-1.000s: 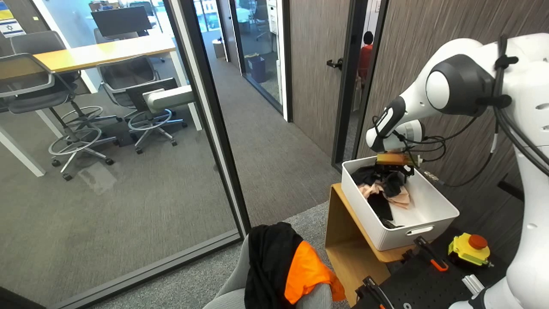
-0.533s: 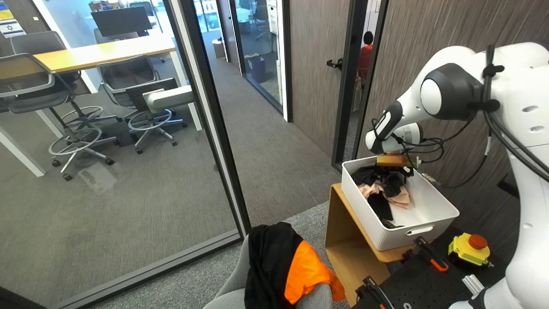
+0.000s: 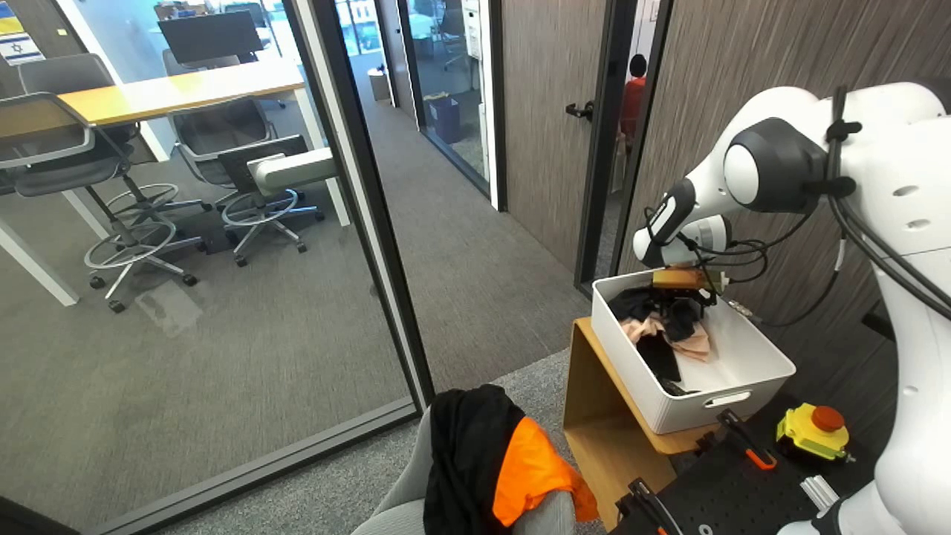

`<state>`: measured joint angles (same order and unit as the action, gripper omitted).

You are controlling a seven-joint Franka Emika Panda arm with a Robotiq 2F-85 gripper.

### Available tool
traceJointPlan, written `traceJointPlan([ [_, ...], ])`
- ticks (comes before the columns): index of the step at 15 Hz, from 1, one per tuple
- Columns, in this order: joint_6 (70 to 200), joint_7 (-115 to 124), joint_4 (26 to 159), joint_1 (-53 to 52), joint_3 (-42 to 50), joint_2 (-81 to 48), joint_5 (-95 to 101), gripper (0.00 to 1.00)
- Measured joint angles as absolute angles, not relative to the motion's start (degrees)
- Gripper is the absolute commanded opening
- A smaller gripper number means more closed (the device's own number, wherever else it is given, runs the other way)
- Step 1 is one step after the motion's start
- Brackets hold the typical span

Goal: Pick up the black cloth from the box and put it on the headrest of the chair

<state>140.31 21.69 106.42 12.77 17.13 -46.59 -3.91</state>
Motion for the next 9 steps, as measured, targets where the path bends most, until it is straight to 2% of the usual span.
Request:
traceJointPlan([
  [6,140.31,21.61,105.71,12.97,17.13,-47.12,-3.93,1.00],
  [8,140.31,21.58,105.45,13.02,17.12,-47.35,-3.93,0.72],
  [9,140.31,21.51,105.35,13.04,17.12,-47.46,-3.93,0.66],
])
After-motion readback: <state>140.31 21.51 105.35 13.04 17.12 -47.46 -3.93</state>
